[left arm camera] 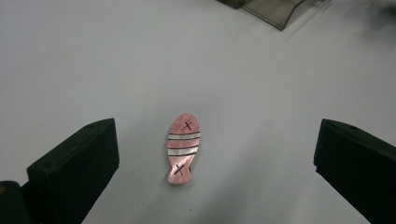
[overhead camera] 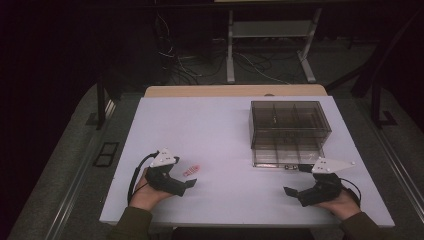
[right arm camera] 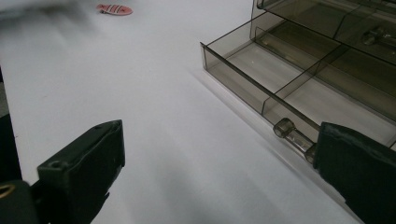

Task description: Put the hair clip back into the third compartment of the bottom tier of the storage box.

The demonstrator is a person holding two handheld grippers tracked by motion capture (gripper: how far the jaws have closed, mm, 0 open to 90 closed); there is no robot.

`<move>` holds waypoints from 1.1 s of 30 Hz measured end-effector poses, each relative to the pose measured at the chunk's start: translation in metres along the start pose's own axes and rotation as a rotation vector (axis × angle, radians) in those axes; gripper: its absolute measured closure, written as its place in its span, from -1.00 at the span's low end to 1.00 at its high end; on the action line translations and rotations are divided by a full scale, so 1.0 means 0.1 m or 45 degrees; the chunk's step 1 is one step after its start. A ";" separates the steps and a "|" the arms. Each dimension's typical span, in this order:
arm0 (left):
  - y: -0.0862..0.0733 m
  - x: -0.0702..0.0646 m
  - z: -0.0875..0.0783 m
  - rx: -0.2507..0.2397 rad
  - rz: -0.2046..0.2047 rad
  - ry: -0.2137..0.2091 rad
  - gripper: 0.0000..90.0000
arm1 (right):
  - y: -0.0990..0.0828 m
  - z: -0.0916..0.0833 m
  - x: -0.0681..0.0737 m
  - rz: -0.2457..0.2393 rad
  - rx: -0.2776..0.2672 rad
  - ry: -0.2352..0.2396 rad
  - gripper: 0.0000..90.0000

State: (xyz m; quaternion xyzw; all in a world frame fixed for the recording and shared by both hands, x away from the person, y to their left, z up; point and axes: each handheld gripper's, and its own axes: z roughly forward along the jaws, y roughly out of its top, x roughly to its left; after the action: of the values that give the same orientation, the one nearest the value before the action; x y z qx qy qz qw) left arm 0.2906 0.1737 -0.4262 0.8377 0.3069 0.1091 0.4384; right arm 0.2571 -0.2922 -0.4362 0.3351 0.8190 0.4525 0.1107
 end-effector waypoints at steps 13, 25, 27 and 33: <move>0.01 -0.01 0.02 -0.010 -0.008 -0.009 -1.00 | 0.00 -0.05 -0.04 0.016 -0.012 0.015 -0.97; 0.03 0.01 0.00 -0.024 -0.010 -0.005 -1.00 | 0.02 -0.06 -0.03 0.015 -0.003 0.037 -0.96; 0.04 0.01 0.01 -0.018 0.008 0.001 -0.97 | 0.03 -0.06 -0.02 0.012 -0.003 0.039 -0.97; 0.08 0.01 0.03 -0.028 0.014 0.007 -0.91 | 0.04 -0.07 -0.01 0.014 -0.006 0.039 -0.97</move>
State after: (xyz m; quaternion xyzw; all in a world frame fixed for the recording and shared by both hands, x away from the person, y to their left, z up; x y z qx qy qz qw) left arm 0.2962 0.1682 -0.4215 0.8341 0.3024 0.1173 0.4462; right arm 0.2560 -0.2959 -0.4294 0.3324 0.8176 0.4601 0.0967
